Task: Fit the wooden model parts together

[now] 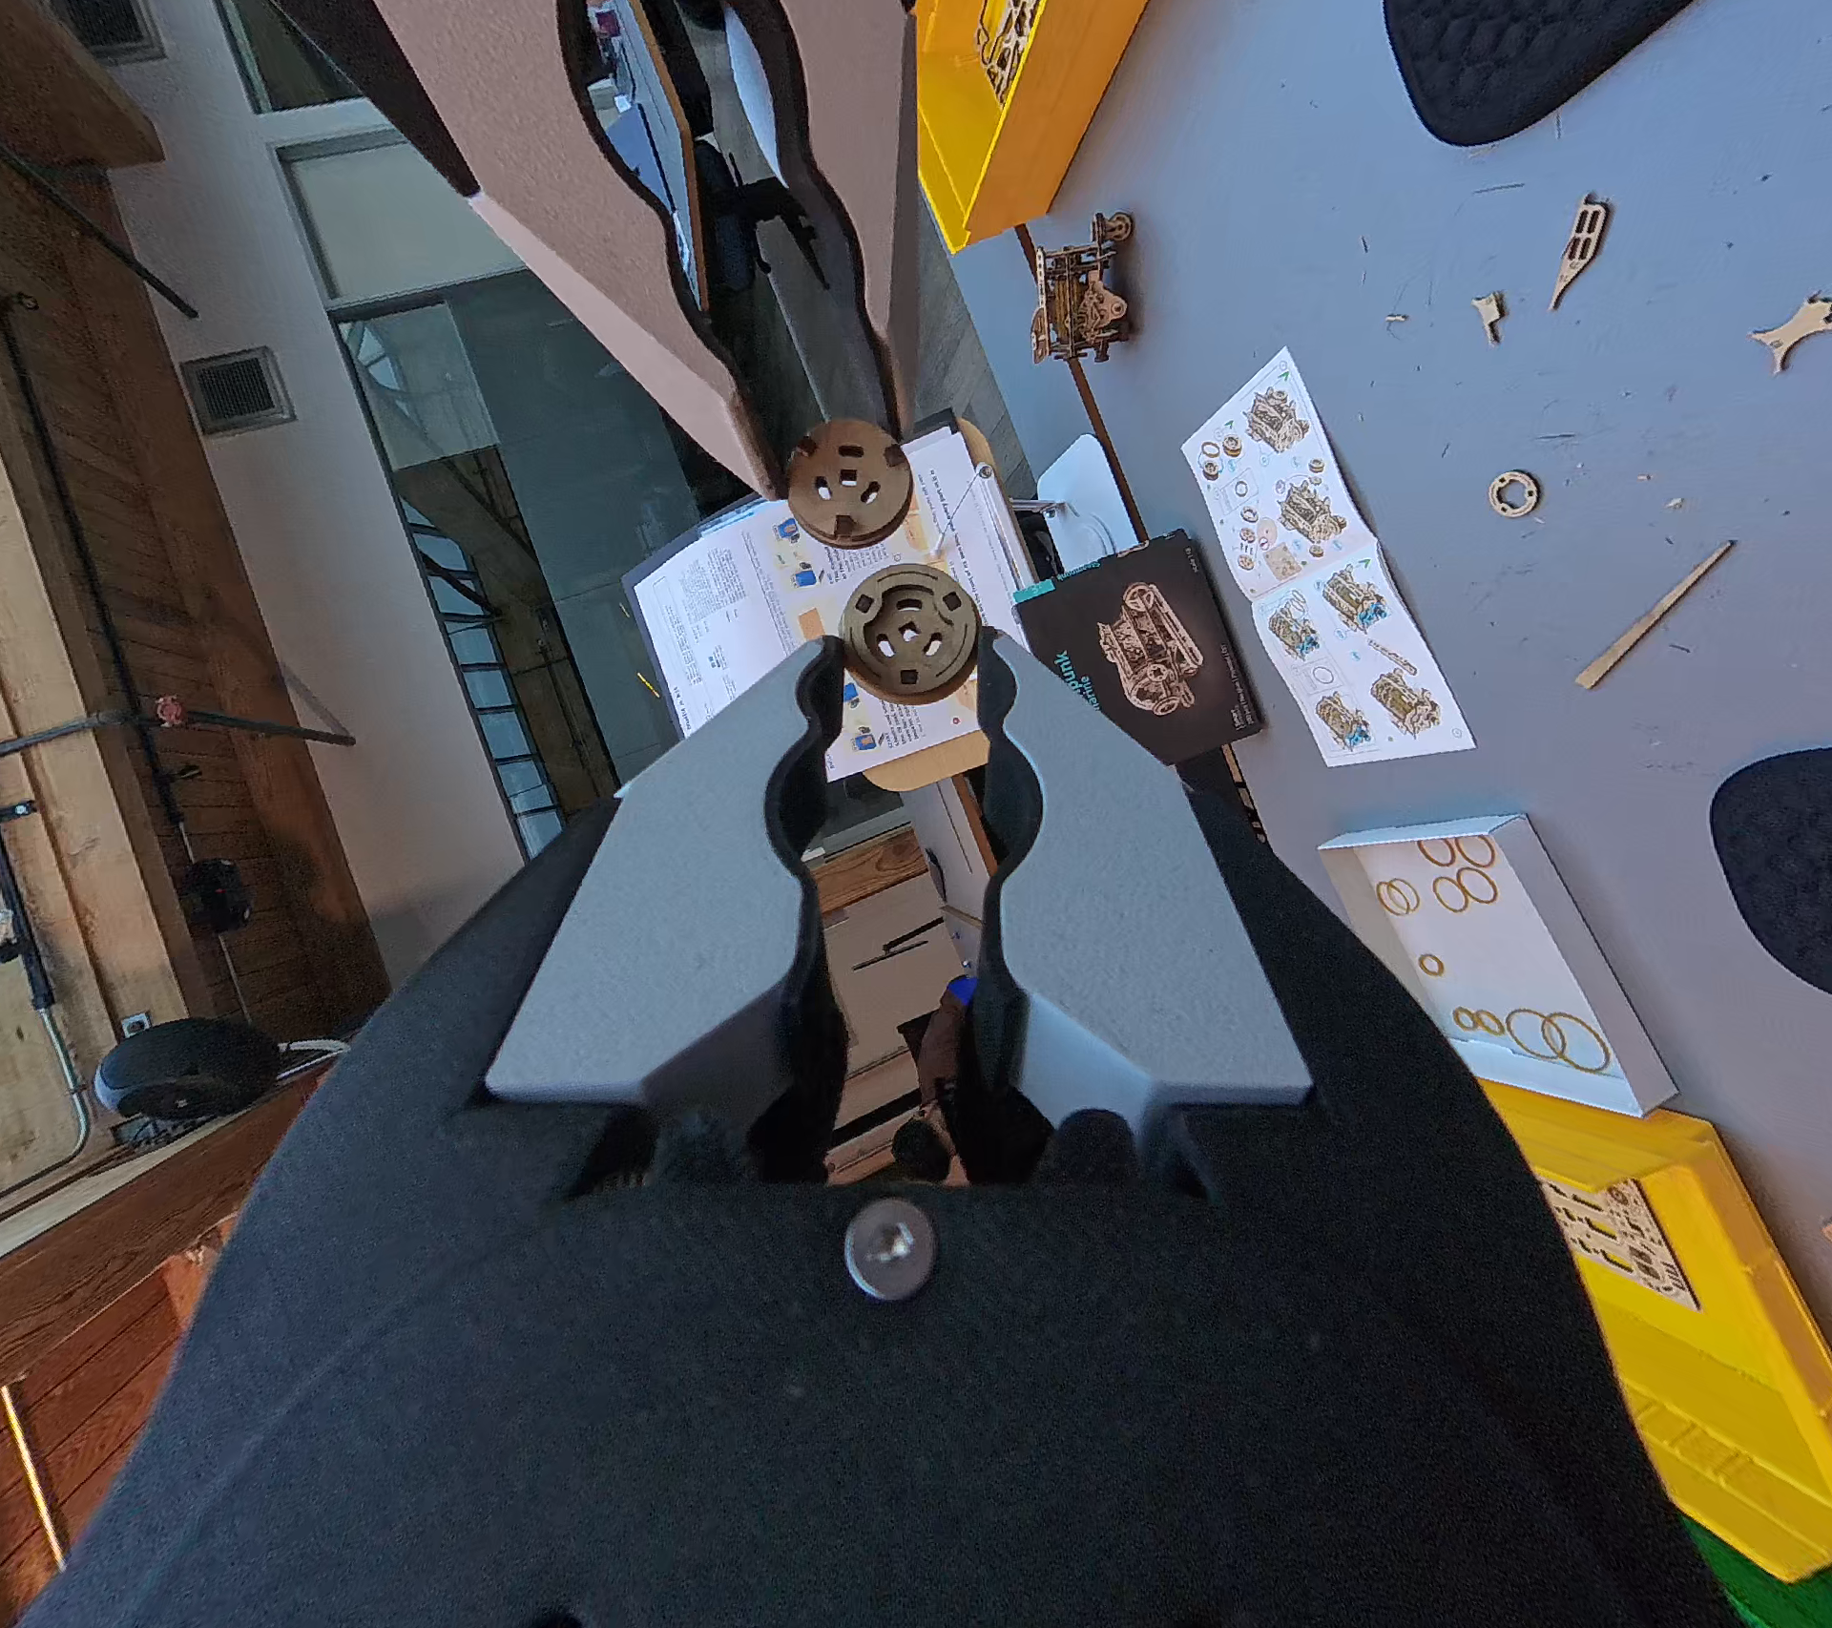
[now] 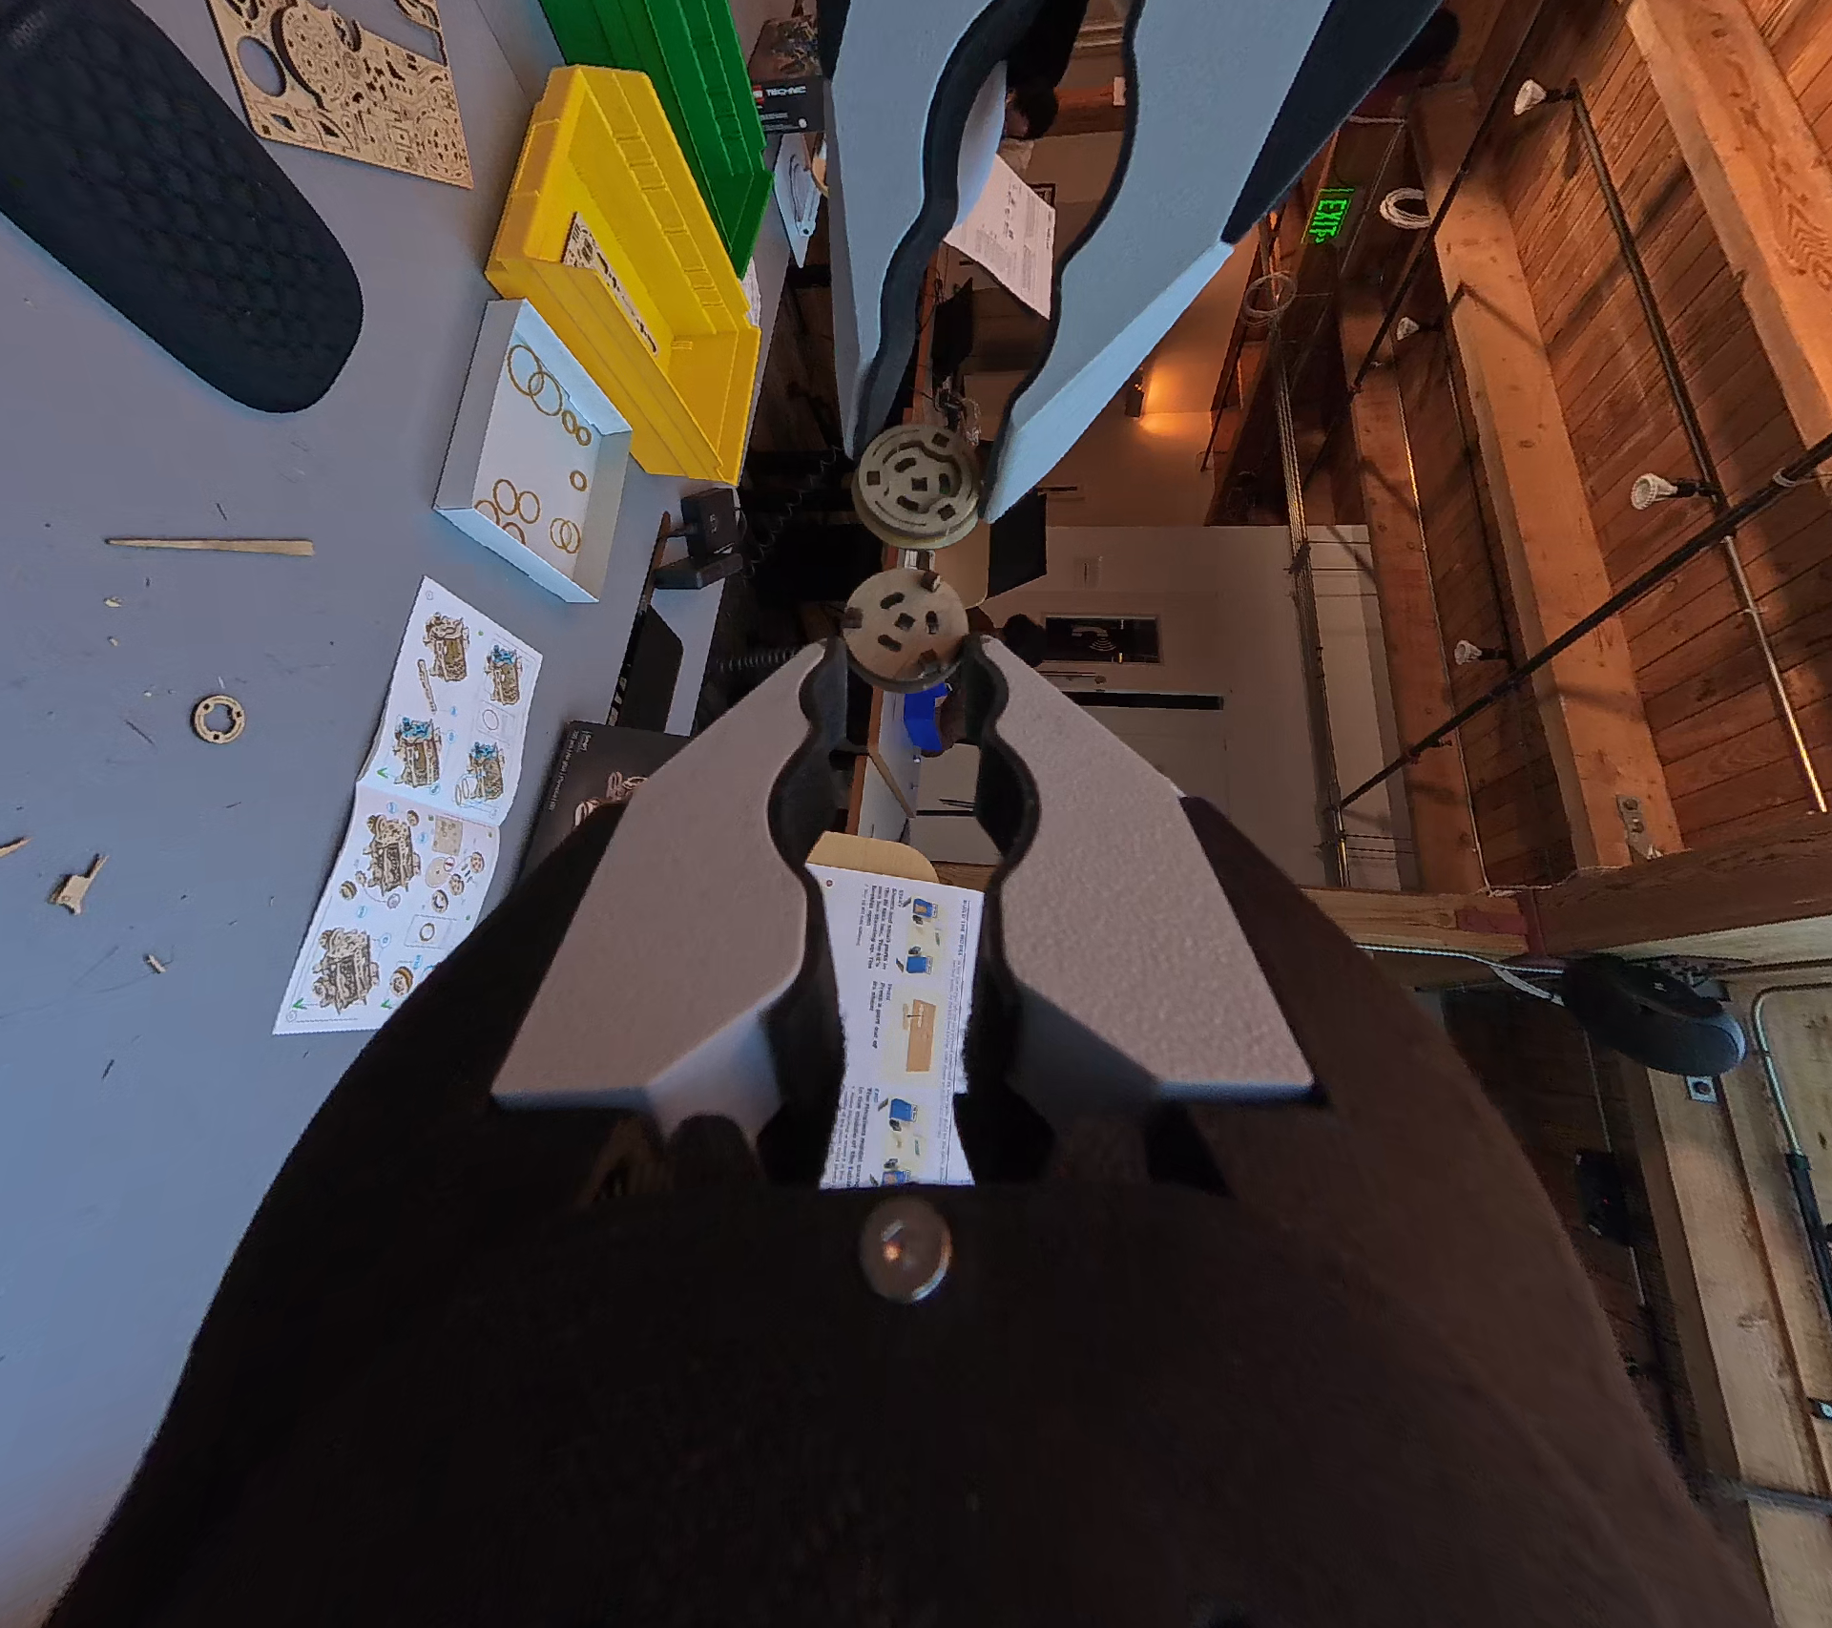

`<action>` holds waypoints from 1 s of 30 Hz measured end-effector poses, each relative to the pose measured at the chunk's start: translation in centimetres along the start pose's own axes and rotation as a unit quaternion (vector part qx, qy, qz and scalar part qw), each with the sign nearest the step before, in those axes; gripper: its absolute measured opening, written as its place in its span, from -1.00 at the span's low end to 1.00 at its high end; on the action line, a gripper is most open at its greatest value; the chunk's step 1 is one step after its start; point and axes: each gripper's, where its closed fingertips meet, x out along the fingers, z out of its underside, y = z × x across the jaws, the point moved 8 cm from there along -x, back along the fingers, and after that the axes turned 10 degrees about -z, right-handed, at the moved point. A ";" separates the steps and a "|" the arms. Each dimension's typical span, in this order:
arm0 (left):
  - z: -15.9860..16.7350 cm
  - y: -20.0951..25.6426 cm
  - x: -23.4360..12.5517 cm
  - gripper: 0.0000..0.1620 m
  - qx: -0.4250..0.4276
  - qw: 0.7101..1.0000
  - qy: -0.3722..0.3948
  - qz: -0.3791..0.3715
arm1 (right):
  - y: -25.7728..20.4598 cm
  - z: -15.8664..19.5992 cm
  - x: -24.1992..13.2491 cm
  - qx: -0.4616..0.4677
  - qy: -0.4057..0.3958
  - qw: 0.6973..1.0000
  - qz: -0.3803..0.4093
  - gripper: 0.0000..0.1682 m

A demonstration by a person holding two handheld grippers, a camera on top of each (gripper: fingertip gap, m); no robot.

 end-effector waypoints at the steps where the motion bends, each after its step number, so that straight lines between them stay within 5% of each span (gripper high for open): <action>1: 0.1 0.1 0.1 -0.69 -0.002 1.000 0.001 0.001 | -0.1 0.1 0.1 0.001 0.000 1.000 -0.001 -0.74; 17: 3.8 2.6 4.0 -0.69 -0.046 0.998 0.007 0.035 | -1.0 3.8 4.6 0.040 0.016 0.999 -0.034 -0.74; 30: 10.4 8.5 10.1 -0.69 -0.137 0.985 0.009 0.109 | -3.5 9.2 12.0 0.087 0.033 0.992 -0.091 -0.74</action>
